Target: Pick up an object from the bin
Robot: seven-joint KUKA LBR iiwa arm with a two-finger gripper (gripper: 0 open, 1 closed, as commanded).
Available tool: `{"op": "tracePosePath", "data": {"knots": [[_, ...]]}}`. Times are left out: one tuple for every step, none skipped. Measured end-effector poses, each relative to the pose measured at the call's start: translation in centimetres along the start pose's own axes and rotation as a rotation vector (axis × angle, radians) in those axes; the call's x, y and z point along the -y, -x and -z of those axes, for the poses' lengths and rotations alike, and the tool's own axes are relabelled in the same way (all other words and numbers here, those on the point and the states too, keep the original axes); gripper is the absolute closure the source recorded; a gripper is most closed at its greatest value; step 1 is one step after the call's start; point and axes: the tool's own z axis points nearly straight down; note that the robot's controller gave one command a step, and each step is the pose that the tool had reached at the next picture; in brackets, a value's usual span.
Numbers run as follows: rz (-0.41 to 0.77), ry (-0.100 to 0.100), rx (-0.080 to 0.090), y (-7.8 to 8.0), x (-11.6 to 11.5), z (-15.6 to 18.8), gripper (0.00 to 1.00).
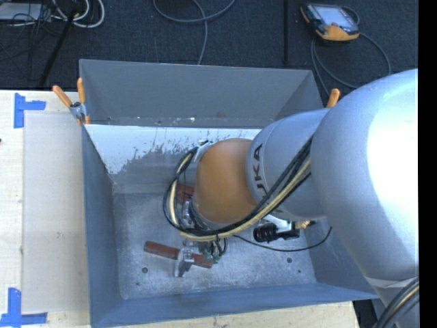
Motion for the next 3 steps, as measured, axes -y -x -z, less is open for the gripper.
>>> {"op": "tracePosePath", "data": {"knots": [[0.008, -0.001, -0.011, 1.4, 0.4, 0.1, 0.0], [-0.001, 0.0, -0.009, 0.2, -0.1, 0.3, 1.0], [-0.001, 0.0, -0.009, 0.2, -0.1, 0.3, 1.0]]}}
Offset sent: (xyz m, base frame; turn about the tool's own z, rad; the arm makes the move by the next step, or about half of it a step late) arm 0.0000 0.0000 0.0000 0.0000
